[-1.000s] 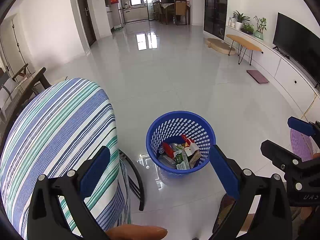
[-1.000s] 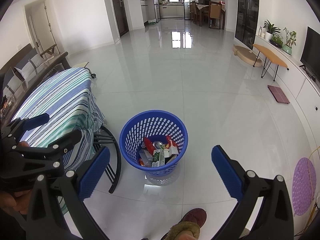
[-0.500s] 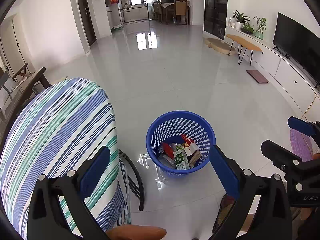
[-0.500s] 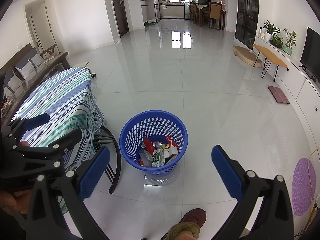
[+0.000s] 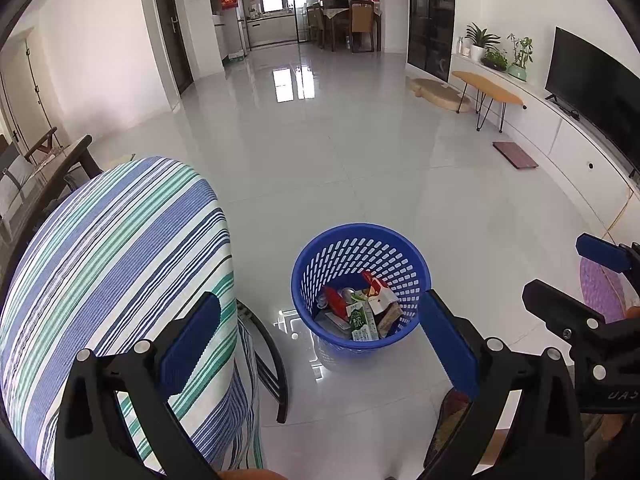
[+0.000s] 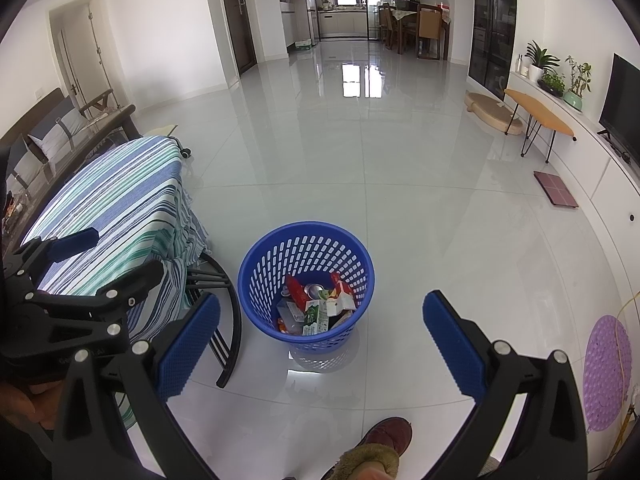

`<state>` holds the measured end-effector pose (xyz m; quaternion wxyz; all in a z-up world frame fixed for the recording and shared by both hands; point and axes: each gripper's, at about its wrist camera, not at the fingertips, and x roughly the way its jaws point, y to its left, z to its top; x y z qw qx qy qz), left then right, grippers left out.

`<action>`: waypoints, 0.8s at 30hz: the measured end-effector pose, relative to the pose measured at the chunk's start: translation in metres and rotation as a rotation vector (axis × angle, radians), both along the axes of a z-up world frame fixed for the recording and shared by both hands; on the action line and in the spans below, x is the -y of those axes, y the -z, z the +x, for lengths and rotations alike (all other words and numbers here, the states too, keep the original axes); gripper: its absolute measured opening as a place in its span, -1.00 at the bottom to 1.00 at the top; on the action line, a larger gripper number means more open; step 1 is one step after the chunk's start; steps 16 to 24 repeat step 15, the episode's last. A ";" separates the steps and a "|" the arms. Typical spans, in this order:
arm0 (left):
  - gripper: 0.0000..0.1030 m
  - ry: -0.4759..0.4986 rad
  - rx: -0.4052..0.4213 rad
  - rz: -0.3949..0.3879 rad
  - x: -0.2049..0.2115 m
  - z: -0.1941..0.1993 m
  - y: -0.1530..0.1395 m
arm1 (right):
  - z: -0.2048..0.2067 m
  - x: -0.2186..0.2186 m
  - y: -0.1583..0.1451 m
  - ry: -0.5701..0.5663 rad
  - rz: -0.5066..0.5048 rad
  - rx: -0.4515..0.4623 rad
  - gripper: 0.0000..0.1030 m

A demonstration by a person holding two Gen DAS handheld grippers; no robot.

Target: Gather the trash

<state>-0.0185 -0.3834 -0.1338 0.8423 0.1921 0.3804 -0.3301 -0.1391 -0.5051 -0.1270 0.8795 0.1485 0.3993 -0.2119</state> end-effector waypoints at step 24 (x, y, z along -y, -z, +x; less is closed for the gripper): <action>0.90 -0.003 -0.002 0.015 0.004 -0.003 0.000 | -0.003 0.001 -0.001 0.007 -0.001 -0.001 0.91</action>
